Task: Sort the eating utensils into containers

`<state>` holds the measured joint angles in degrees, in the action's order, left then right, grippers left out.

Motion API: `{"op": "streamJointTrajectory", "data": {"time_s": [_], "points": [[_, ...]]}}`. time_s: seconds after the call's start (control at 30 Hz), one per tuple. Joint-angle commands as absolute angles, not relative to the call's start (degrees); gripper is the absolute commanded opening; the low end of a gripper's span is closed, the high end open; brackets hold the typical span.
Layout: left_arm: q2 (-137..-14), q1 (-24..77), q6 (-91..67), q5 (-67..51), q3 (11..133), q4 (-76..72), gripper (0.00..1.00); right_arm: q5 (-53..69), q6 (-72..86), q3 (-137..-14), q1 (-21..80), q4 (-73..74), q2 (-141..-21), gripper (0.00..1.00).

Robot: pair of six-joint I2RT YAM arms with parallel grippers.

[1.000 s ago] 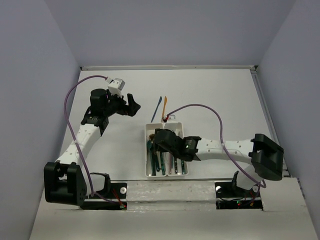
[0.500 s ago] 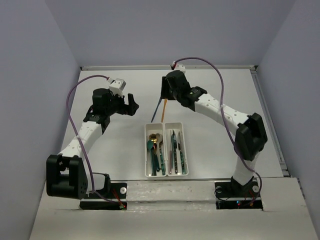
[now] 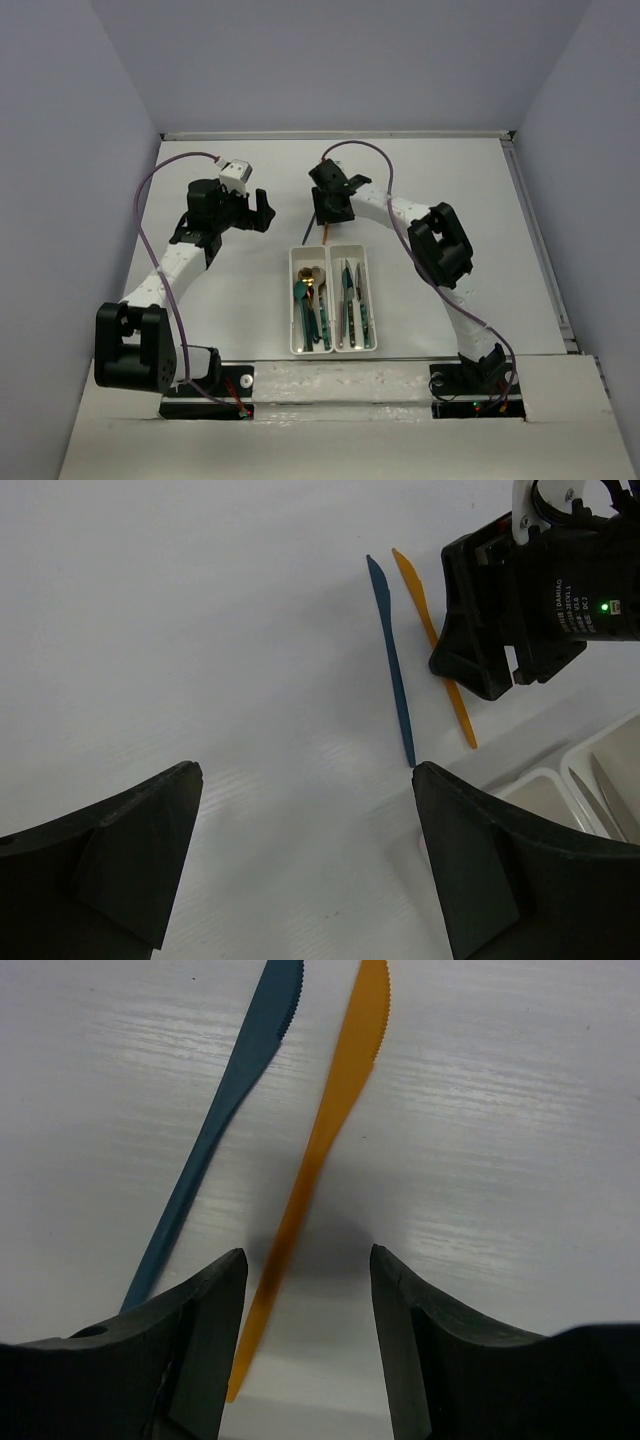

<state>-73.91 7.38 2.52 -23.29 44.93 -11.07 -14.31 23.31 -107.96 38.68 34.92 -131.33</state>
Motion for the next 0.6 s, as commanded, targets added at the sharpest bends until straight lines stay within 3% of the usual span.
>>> {"op": "streamJointTrajectory", "data": {"time_s": [0.0,0.07,0.3,0.4,0.57], "points": [[-74.2,7.0,3.5,-22.9,43.9,-15.1,0.98,-13.2,21.8,-111.5,38.9,36.4,-133.2,0.56],[-74.3,7.0,3.5,-22.9,43.9,-15.2,0.98,-15.1,21.4,-112.2,38.9,37.5,-135.4,0.52],[-74.0,7.0,4.0,-22.3,43.6,-15.4,0.99,-17.6,20.7,-112.5,37.0,39.6,-137.9,0.13],[-73.7,7.0,4.3,-22.1,43.4,-15.3,0.99,-18.5,20.2,-109.7,35.3,38.9,-136.8,0.02],[-73.6,7.0,4.4,-22.1,43.2,-15.4,0.99,-20.9,18.5,-101.2,31.0,33.3,-130.7,0.00]]}}
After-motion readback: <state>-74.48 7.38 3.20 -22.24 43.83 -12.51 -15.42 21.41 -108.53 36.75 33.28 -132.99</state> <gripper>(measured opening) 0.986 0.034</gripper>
